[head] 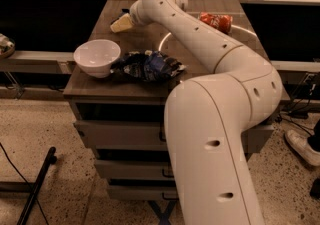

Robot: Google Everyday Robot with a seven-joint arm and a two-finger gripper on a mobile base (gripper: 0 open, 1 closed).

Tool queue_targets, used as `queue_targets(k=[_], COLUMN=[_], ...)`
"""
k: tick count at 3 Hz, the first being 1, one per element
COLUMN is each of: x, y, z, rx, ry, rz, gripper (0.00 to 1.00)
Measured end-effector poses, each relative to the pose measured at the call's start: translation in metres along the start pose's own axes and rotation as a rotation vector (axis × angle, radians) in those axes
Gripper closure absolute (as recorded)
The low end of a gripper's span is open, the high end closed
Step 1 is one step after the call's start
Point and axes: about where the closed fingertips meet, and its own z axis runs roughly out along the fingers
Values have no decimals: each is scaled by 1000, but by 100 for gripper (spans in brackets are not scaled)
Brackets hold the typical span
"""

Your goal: Place rxbar blueberry into white bowl

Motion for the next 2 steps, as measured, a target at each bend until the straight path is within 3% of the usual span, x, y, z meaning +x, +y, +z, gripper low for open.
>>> queue_targets(k=[2], x=[1], y=[1], z=[2], rx=[-6], ry=[8], rz=[5], gripper=[65])
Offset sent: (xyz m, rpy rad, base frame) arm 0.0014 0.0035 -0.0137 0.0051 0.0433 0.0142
